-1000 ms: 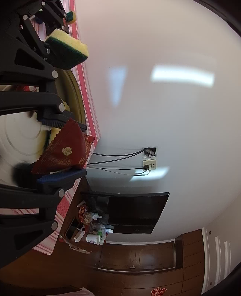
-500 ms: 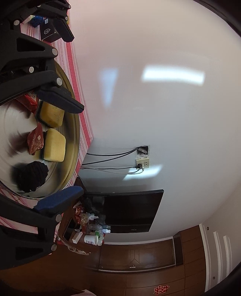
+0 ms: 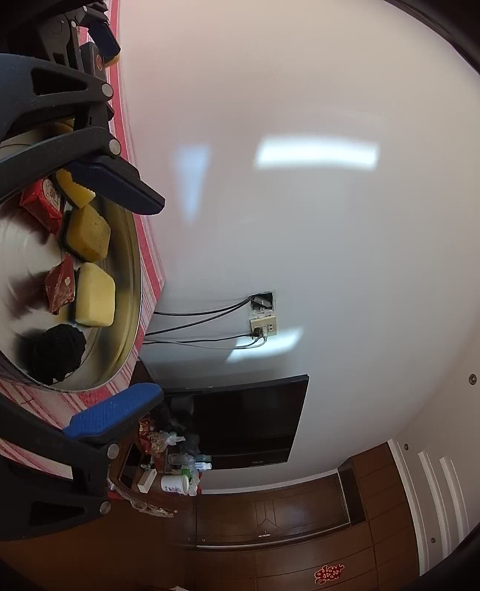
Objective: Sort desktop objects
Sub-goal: 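Move both grippers back from the tin over the remaining table objects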
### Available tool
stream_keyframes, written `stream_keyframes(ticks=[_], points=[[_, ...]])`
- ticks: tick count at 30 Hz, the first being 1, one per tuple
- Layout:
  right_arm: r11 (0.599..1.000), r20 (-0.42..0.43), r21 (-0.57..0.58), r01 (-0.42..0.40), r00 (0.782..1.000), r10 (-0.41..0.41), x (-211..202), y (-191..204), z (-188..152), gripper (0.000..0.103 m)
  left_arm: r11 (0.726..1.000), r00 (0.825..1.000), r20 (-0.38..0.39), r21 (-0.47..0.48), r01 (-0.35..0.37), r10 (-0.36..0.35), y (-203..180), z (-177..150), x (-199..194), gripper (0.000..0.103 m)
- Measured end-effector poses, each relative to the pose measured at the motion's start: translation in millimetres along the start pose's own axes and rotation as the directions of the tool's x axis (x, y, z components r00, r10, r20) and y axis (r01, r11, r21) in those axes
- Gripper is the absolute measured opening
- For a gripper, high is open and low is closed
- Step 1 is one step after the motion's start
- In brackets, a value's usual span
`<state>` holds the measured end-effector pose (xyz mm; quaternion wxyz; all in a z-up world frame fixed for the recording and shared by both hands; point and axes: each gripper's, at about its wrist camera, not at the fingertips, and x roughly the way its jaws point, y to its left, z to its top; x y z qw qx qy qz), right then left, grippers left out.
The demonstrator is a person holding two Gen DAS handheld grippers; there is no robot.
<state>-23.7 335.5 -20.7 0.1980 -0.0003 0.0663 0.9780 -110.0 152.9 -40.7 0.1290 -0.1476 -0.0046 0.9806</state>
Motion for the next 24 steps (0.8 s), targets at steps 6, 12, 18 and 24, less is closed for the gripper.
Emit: stream_keyframes(ticks=[6,12,18,24], points=[[0.998,0.04,0.04,-0.044,0.998,0.042,-9.7,8.8,-0.3,0.094,0.993,0.992,0.078,0.067,-0.102,0.097,10.5,-0.4,-16.9,0.102],[0.989,0.038,-0.086,-0.119,0.992,0.122,-19.1,54.0,-1.1,0.094,0.986,0.983,0.087,0.044,-0.163,0.159,48.7,-0.7,-25.4,0.102],[0.96,0.053,-0.205,-0.19,0.977,0.204,-38.6,92.4,-3.9,0.094,0.976,0.976,0.023,-0.026,-0.216,0.217,96.7,-5.8,-28.0,0.102],[0.932,-0.062,-0.12,-0.342,0.939,0.337,-34.9,116.1,-11.8,0.094,0.955,0.956,0.009,-0.038,-0.293,0.293,142.2,-11.9,-43.1,0.102]])
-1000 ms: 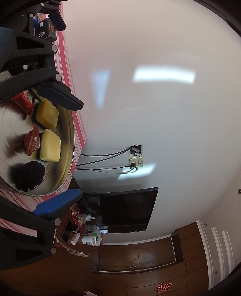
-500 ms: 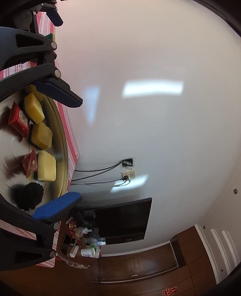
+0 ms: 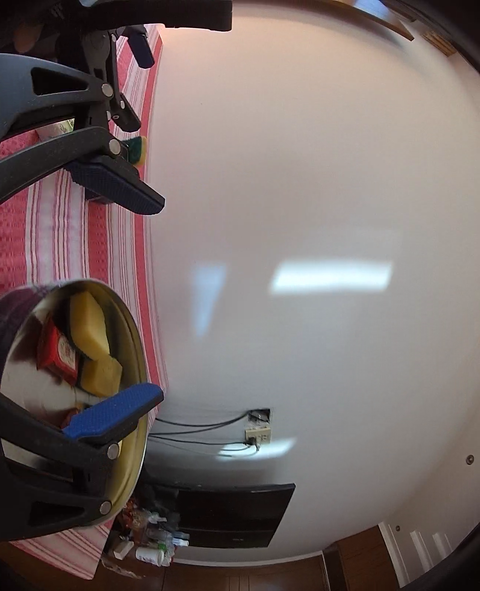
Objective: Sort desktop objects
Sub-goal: 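Move both grippers back from the tin over the remaining table objects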
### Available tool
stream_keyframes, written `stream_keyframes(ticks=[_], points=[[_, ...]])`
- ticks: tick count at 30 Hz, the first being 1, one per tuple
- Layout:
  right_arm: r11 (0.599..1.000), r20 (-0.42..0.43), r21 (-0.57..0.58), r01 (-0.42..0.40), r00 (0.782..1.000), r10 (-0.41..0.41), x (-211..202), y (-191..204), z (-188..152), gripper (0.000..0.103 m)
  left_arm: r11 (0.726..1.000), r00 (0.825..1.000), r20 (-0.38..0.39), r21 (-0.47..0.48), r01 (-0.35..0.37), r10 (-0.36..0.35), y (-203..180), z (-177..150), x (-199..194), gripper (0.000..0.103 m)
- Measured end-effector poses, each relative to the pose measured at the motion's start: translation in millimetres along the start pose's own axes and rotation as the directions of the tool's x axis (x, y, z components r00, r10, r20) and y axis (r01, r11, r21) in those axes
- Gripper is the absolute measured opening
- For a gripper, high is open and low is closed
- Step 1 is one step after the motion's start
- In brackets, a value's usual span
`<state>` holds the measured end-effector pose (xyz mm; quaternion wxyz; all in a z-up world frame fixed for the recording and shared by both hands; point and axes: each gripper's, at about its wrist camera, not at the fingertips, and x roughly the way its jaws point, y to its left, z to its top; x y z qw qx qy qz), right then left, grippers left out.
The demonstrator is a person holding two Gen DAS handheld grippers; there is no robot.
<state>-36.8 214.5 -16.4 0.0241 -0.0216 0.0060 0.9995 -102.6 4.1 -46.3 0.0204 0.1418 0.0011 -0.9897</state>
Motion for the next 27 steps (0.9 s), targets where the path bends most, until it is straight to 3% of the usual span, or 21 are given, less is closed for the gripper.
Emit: stream_keyframes(ticks=[5,9,11,16,20,27], points=[[0.993,-0.034,-0.042,-0.111,0.993,0.11,4.0,30.4,-1.6,0.094,0.996,0.997,-0.026,-0.044,-0.071,0.07,51.7,-2.4,2.5,0.102],[0.972,-0.151,-0.051,-0.231,0.963,0.221,20.0,57.4,-7.4,0.094,0.985,0.989,-0.071,-0.107,-0.139,0.132,91.6,-4.1,6.6,0.102],[0.953,-0.228,-0.017,-0.302,0.929,0.29,30.9,67.9,-12.3,0.094,0.977,0.985,-0.088,-0.145,-0.159,0.147,108.9,-6.2,6.7,0.102],[0.897,-0.42,0.023,-0.441,0.81,0.409,59.4,101.2,-23.3,0.094,0.957,0.977,-0.175,-0.241,-0.159,0.118,141.9,-11.9,17.4,0.102],[0.865,-0.549,-0.035,-0.501,0.732,0.403,78.0,130.3,-38.2,0.094,0.947,0.971,-0.222,-0.284,-0.152,0.09,163.7,-16.9,21.7,0.102],[0.81,-0.692,-0.138,-0.57,0.64,0.333,108.1,165.8,-62.7,0.091,0.908,0.955,-0.295,-0.395,-0.137,0.015,195.6,-30.3,34.8,0.102]])
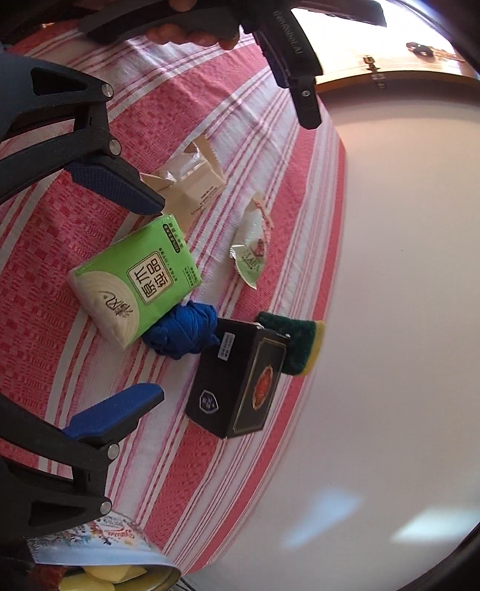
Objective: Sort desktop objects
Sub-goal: 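Move both grippers back from the tin over the remaining table objects, then grasp the green tissue pack with the right gripper while the left gripper grasps the beige packet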
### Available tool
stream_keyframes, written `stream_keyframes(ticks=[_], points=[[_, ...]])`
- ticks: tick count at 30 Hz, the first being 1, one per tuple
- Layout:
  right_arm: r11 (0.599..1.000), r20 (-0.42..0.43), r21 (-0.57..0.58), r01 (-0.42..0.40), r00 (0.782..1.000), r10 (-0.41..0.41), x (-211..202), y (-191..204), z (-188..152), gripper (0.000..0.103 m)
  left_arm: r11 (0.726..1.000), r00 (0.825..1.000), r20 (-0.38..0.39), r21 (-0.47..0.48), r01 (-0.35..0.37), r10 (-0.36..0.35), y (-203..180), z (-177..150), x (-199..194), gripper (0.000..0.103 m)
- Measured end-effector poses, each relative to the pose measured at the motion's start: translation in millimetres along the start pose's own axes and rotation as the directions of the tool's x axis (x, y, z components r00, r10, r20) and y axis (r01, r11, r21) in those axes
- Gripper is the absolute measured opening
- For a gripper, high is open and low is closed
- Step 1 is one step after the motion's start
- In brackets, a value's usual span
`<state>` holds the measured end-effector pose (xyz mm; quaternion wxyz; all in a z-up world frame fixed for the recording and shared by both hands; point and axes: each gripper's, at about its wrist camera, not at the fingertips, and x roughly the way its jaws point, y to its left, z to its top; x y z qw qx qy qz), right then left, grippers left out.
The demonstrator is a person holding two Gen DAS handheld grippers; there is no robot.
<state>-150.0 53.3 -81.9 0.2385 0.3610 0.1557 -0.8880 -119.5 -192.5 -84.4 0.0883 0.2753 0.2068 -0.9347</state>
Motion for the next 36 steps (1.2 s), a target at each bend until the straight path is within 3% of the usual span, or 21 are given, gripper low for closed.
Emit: stream_keyframes(ticks=[3,10,12,15,18,21,23,27,29,31,33,36], points=[[0.999,-0.064,-0.036,-0.016,0.998,0.013,11.1,8.2,3.2,0.08,1.0,0.999,-0.034,-0.021,-0.003,0.002,2.5,-1.0,6.4,0.102],[0.997,-0.058,-0.036,-0.075,0.996,0.072,7.3,8.7,0.6,0.052,0.999,0.998,-0.045,0.013,0.048,-0.048,-6.7,-6.8,6.3,0.102],[0.994,-0.045,-0.012,-0.108,0.993,0.108,1.1,5.5,-3.6,0.052,0.997,0.997,-0.039,0.033,0.069,-0.068,-10.4,-8.2,3.3,0.102],[0.984,0.041,0.041,-0.176,0.984,0.174,-16.7,-8.2,-7.9,0.052,0.99,0.994,-0.042,0.086,0.109,-0.106,-21.7,-10.0,0.2,0.102],[0.959,0.182,0.127,-0.252,0.957,0.227,-37.6,-31.6,-10.8,0.052,0.971,0.988,-0.041,0.184,0.155,-0.15,-40.1,-13.8,-3.5,0.102],[0.939,0.286,0.214,-0.269,0.936,0.203,-52.2,-51.5,-17.9,0.052,0.926,0.979,-0.053,0.317,0.203,-0.196,-65.7,-21.9,-8.6,0.102],[0.93,0.31,0.257,-0.263,0.934,0.178,-54.9,-56.7,-19.9,0.052,0.885,0.976,-0.058,0.415,0.213,-0.208,-84.2,-30.8,-13.7,0.102],[0.915,0.309,0.307,-0.263,0.937,0.165,-51.8,-64.2,-21.6,0.052,0.797,0.981,-0.093,0.573,0.194,-0.172,-116.6,-48.0,-12.9,0.102],[0.913,0.315,0.313,-0.261,0.936,0.159,-53.5,-65.6,-25.6,0.052,0.774,0.985,-0.136,0.609,0.171,-0.11,-126.6,-54.2,-1.1,0.102],[0.916,0.323,0.309,-0.256,0.934,0.152,-57.6,-65.5,-26.8,0.052,0.763,0.981,-0.188,0.628,0.151,-0.04,-129.3,-56.9,12.1,0.099],[0.92,0.325,0.302,-0.251,0.934,0.149,-58.8,-63.7,-26.9,0.052,0.761,0.973,-0.229,0.636,0.129,0.027,-129.8,-59.0,25.5,0.09],[0.92,0.326,0.3,-0.253,0.933,0.15,-57.8,-64.3,-27.3,0.052,0.778,0.958,-0.278,0.617,0.119,0.075,-124.5,-58.1,39.5,0.089]])
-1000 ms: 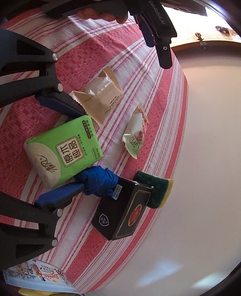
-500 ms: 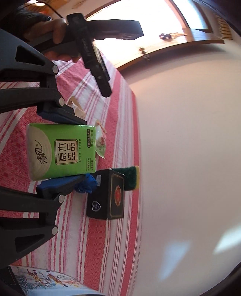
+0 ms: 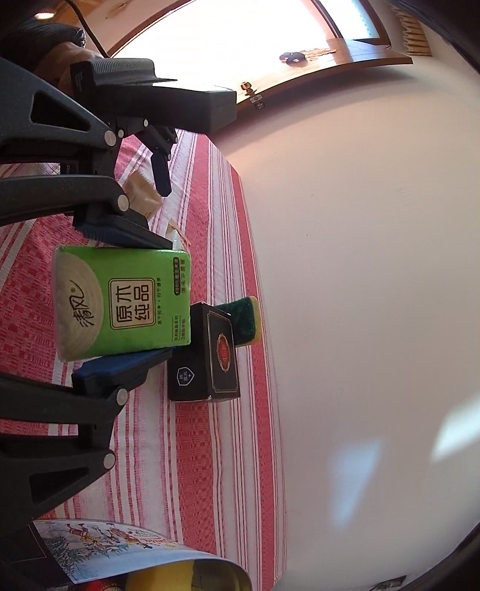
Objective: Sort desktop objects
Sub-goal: 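Grasp the green tissue pack with the right gripper while the left gripper grasps the beige packet, then lift the tissue pack and beige packet and carry both toward the tin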
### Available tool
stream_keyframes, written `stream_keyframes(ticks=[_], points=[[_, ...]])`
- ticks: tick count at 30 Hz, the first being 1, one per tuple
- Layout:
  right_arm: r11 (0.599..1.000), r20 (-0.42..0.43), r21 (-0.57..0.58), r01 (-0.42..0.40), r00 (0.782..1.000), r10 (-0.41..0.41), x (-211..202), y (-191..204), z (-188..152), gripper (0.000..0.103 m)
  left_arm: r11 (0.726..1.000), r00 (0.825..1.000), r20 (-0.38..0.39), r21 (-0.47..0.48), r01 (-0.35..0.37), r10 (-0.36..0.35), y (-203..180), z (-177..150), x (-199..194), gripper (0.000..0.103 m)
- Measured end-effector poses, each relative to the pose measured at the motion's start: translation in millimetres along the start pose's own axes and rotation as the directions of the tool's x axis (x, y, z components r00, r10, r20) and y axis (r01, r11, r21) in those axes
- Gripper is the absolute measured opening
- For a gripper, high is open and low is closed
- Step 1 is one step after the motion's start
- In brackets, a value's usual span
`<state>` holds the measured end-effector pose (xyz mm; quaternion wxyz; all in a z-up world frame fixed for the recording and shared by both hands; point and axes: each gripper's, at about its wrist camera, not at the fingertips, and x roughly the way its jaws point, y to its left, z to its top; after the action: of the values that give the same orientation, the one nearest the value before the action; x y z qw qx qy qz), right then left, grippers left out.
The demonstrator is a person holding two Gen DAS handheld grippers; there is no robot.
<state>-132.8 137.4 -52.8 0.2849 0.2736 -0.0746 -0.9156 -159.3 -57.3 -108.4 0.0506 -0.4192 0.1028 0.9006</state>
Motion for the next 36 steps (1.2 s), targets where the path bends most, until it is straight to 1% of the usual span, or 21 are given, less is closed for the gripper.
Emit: stream_keyframes(ticks=[4,5,6,7,8,9,10,12,14,15,16,17,18,19,22,25,26,29,32,34,36], points=[[1.0,-0.007,0.012,0.002,1.0,-0.002,2.9,-3.2,0.0,0.052,0.998,0.998,-0.016,-0.042,0.053,-0.054,8.6,-0.4,4.2,0.089],[1.0,-0.007,0.014,0.004,1.0,-0.004,3.2,-3.7,0.1,0.052,0.996,0.997,-0.017,-0.051,0.071,-0.072,9.9,-0.7,4.7,0.084],[1.0,-0.007,0.017,0.005,1.0,-0.005,4.3,-4.5,0.4,0.052,0.994,0.995,-0.016,-0.059,0.095,-0.097,10.9,-1.0,4.7,0.075],[1.0,-0.006,0.02,0.006,1.0,-0.005,5.0,-5.2,0.6,0.052,0.991,0.993,-0.014,-0.065,0.118,-0.119,10.9,-1.2,4.3,0.07],[1.0,-0.006,0.022,0.007,1.0,-0.007,5.5,-5.7,0.6,0.052,0.989,0.991,-0.01,-0.068,0.133,-0.134,10.9,-1.4,3.5,0.06],[1.0,-0.007,0.025,0.009,1.0,-0.009,6.0,-6.5,0.6,0.052,0.989,0.991,-0.007,-0.067,0.131,-0.132,10.3,-1.5,2.7,0.056],[1.0,-0.007,0.028,0.009,1.0,-0.009,6.6,-7.1,0.7,0.052,0.99,0.992,-0.004,-0.064,0.123,-0.124,9.1,-1.5,1.8,0.054],[0.999,-0.011,0.033,0.011,1.0,-0.011,7.6,-7.9,0.9,0.052,0.994,0.995,0.003,-0.049,0.099,-0.099,6.2,-1.6,-0.6,0.044],[0.999,-0.013,0.039,0.012,1.0,-0.011,8.9,-9.3,0.8,0.052,0.998,0.998,0.01,-0.034,0.061,-0.06,2.7,-1.5,-2.7,0.043],[0.999,-0.013,0.042,0.013,1.0,-0.013,9.0,-10.0,0.8,0.052,0.999,0.999,0.013,-0.028,0.044,-0.044,1.4,-1.5,-3.7,0.04],[0.999,-0.012,0.045,0.015,1.0,-0.014,9.0,-10.3,0.6,0.052,0.999,0.999,0.021,-0.023,0.037,-0.036,0.4,-1.5,-5.3,0.04],[0.999,-0.012,0.048,0.015,1.0,-0.015,8.9,-10.9,0.5,0.052,0.999,0.999,0.034,-0.02,0.036,-0.035,-0.1,-1.7,-7.8,0.034],[0.999,-0.01,0.05,0.017,1.0,-0.016,8.7,-11.4,0.4,0.052,0.999,0.998,0.047,-0.017,0.035,-0.034,-0.6,-1.7,-10.4,0.025],[0.998,-0.008,0.052,0.017,1.0,-0.017,8.1,-11.8,0.5,0.052,0.999,0.998,0.063,-0.016,0.027,-0.026,-0.8,-1.9,-13.5,0.024],[0.998,0.002,0.052,0.019,1.0,-0.019,6.5,-11.7,0.5,0.052,1.0,0.992,0.128,-0.02,0.014,-0.012,-2.2,-3.4,-25.5,0.023],[0.999,0.032,0.039,0.027,0.999,-0.028,2.0,-9.9,0.4,0.052,0.999,0.977,0.211,-0.037,0.034,-0.026,-1.0,-5.9,-40.8,0.023],[0.999,0.048,0.027,0.036,0.998,-0.038,0.2,-7.6,0.5,0.052,0.998,0.973,0.229,-0.045,0.04,-0.029,-0.8,-0.2,-42.1,0.023],[0.998,0.079,-0.005,0.059,0.995,-0.058,-3.1,-1.5,0.5,0.052,0.995,0.964,0.261,-0.074,0.064,-0.043,1.0,0.2,-47.6,0.023],[0.998,0.082,-0.006,0.062,0.995,-0.062,-2.5,-2.0,0.7,0.052,0.996,0.975,0.222,-0.073,0.048,-0.031,-1.8,5.7,-30.7,0.023],[0.998,0.077,0.006,0.061,0.995,-0.062,-1.4,-5.3,1.7,0.052,0.997,0.987,0.152,-0.052,0.051,-0.043,-6.9,9.5,-18.2,0.023],[0.998,0.073,0.015,0.06,0.995,-0.061,-0.9,-6.9,1.9,0.052,0.998,0.994,0.106,-0.048,0.03,-0.025,-10.0,10.0,-11.2,0.023]])
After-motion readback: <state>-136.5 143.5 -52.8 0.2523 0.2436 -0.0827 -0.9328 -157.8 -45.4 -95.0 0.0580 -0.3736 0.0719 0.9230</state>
